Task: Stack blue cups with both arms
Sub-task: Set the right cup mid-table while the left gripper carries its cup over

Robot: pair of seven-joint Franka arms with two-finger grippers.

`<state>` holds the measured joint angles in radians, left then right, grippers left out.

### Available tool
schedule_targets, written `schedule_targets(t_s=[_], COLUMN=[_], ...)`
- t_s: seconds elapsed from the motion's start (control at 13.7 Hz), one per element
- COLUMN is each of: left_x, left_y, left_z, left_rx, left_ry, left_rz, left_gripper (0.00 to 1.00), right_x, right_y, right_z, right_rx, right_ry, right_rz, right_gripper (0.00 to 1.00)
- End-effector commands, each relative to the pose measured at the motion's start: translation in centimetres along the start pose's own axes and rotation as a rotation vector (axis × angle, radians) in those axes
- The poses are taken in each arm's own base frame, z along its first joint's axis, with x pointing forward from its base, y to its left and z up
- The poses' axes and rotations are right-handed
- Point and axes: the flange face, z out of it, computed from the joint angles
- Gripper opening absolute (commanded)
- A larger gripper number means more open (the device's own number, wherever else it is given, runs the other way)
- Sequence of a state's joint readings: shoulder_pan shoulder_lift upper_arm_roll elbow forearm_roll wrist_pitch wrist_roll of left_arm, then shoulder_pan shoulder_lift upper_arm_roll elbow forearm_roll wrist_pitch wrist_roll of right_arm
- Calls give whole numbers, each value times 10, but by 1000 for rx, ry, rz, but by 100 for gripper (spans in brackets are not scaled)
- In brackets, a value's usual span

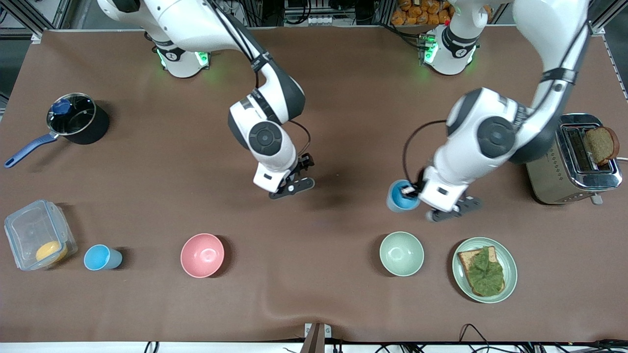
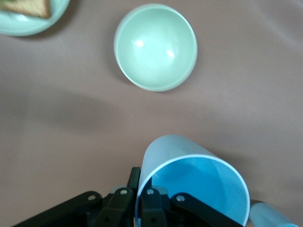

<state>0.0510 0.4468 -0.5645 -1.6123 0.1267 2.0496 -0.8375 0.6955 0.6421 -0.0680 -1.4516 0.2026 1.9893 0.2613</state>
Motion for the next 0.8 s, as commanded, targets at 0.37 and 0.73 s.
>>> schedule_targets(t_s=[0.37, 0.73], left_x=[-104, -156], left_y=[124, 190], left_z=[23, 57], left_rx=[-9, -30], left_ry=[16, 108], left_rz=[-125, -152], left_gripper=[0, 0], right_x=[25, 4], right_y=[149, 207], right_z=[-98, -154], right_rx=[63, 64], right_ry=[-11, -24], right_rz=[204, 275], right_gripper=[100, 100])
